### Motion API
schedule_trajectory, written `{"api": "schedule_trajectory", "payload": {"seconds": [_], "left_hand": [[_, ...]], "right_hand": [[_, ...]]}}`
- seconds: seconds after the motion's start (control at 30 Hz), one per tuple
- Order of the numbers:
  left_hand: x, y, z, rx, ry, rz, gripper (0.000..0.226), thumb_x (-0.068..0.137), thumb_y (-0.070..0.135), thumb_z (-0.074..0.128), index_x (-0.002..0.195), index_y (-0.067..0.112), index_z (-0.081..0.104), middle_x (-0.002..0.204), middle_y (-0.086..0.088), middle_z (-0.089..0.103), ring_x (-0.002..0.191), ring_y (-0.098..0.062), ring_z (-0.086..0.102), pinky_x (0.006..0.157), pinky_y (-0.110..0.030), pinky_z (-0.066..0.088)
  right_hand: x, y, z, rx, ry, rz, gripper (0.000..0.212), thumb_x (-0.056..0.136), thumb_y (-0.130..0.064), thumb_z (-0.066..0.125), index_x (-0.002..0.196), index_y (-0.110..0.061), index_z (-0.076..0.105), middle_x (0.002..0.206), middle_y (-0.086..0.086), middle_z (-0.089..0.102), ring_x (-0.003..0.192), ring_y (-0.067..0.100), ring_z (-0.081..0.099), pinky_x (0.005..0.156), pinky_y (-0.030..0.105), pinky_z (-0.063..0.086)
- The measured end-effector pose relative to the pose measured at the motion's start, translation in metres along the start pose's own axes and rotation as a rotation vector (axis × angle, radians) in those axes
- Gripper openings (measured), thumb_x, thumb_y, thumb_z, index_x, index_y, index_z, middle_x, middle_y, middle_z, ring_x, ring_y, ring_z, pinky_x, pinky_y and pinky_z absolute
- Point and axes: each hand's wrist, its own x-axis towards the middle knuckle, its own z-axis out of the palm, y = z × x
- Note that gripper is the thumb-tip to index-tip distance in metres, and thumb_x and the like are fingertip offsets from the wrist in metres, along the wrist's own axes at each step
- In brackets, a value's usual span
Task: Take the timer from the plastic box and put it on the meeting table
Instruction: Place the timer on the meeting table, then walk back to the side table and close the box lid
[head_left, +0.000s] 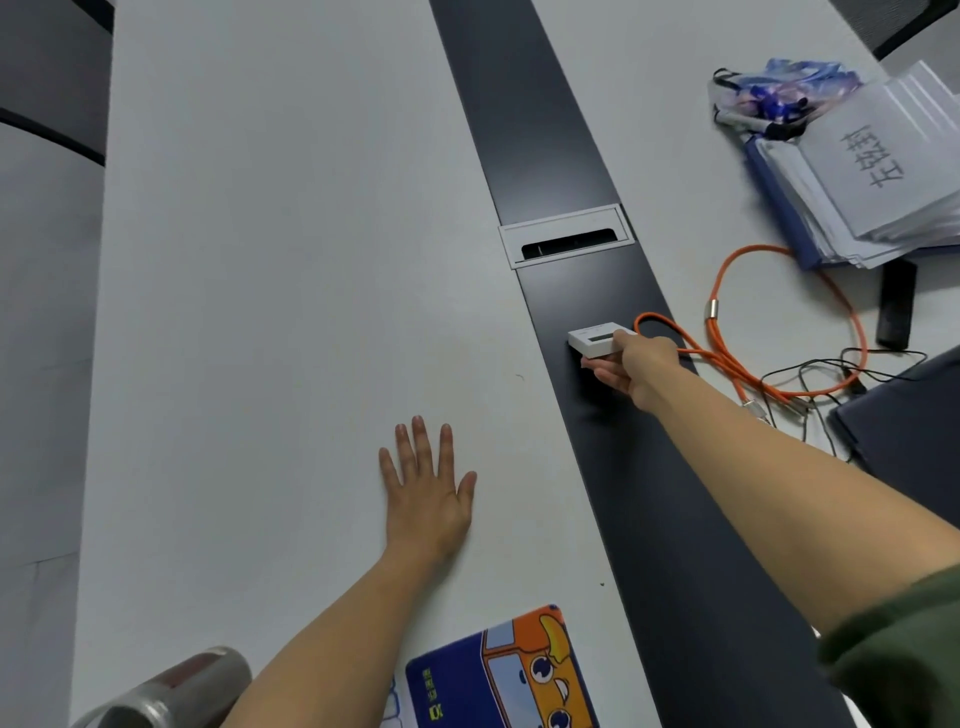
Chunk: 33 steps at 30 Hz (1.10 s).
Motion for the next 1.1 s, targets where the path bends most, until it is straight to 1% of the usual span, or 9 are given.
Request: {"api": "schedule_trajectory", "payload": {"seconds": [0.17,0.37,0.47,0.53,0.6,0.67,0.77,0.9,1.1], "left_hand": [[0.0,-0.004,0.011,-0.007,0.095,0.005,0.07,0.096,0.054,0.02,0.154,0.019,0.003,0.162,-0.015,-0.003,0.149,-0.032,-0.01,0.117,-0.055,-0.003],[0.0,-0.004,-0.004,-0.017,-0.028,0.034,0.069,0.098,0.054,0.017,0.15,0.024,-0.016,0.159,-0.011,-0.023,0.146,-0.03,-0.026,0.118,-0.05,-0.014],[0.002,-0.006,-0.028,0.023,-0.17,0.038,0.066,0.1,0.045,0.024,0.154,0.021,-0.007,0.16,-0.013,-0.02,0.148,-0.032,-0.019,0.119,-0.05,-0.004],[-0.002,-0.007,-0.048,0.02,-0.248,0.048,0.059,0.1,0.036,0.031,0.153,0.014,0.014,0.162,-0.016,0.0,0.149,-0.035,0.003,0.118,-0.05,0.016],[-0.014,-0.008,-0.069,-0.023,-0.244,0.054,0.046,0.099,0.031,0.034,0.14,0.011,0.04,0.149,-0.016,0.037,0.134,-0.034,0.038,0.105,-0.045,0.036],[-0.031,-0.01,-0.087,-0.095,-0.204,0.049,0.04,0.098,0.03,0.037,0.131,0.012,0.05,0.132,-0.013,0.055,0.118,-0.032,0.053,0.095,-0.04,0.042],[-0.057,-0.015,-0.106,-0.072,-0.13,0.083,0.037,0.098,0.03,0.039,0.126,0.012,0.055,0.127,-0.011,0.061,0.112,-0.031,0.058,0.091,-0.038,0.046],[-0.094,-0.028,-0.133,-0.024,-0.006,0.122,0.035,0.098,0.031,0.04,0.122,0.012,0.057,0.119,-0.01,0.064,0.104,-0.029,0.062,0.086,-0.037,0.048],[-0.156,-0.058,-0.176,0.004,0.178,0.127,0.032,0.096,0.029,0.041,0.115,0.012,0.06,0.108,-0.008,0.067,0.097,-0.029,0.063,0.076,-0.034,0.044]], "right_hand": [[0.002,0.004,-0.002,0.002,-0.025,-0.012,0.039,0.098,-0.031,0.05,0.127,-0.006,0.051,0.099,0.016,0.074,0.072,0.021,0.075,0.054,0.028,0.059],[-0.009,0.02,-0.012,-0.125,0.006,-0.011,0.046,0.097,-0.045,0.045,0.128,-0.012,0.051,0.097,0.016,0.071,0.081,0.026,0.074,0.062,0.03,0.06],[-0.026,0.031,-0.02,-0.293,-0.021,-0.028,0.042,0.096,-0.035,0.053,0.127,-0.007,0.052,0.097,0.015,0.071,0.082,0.026,0.073,0.067,0.034,0.06],[-0.042,0.038,-0.024,-0.478,-0.064,-0.107,0.04,0.094,-0.03,0.057,0.126,-0.007,0.053,0.097,0.014,0.07,0.083,0.026,0.072,0.071,0.036,0.06],[-0.064,0.044,-0.027,-0.665,-0.091,-0.222,0.032,0.094,-0.029,0.057,0.118,-0.008,0.059,0.095,0.012,0.07,0.084,0.026,0.071,0.073,0.037,0.06],[-0.092,0.048,-0.028,-0.836,-0.109,-0.348,0.026,0.094,-0.031,0.056,0.107,-0.009,0.063,0.092,0.013,0.071,0.084,0.027,0.071,0.077,0.041,0.06],[-0.129,0.051,-0.027,-1.074,-0.11,-0.537,0.032,0.093,-0.035,0.055,0.105,-0.008,0.066,0.091,0.012,0.072,0.083,0.026,0.069,0.082,0.046,0.056],[-0.179,0.056,-0.02,-1.276,-0.097,-0.754,0.036,0.091,-0.039,0.051,0.115,-0.014,0.062,0.11,0.007,0.068,0.094,0.024,0.063,0.079,0.038,0.052],[-0.253,0.064,0.005,-1.417,-0.065,-1.005,0.037,0.093,-0.037,0.048,0.125,-0.019,0.058,0.118,0.007,0.066,0.104,0.027,0.061,0.079,0.035,0.046]]}}
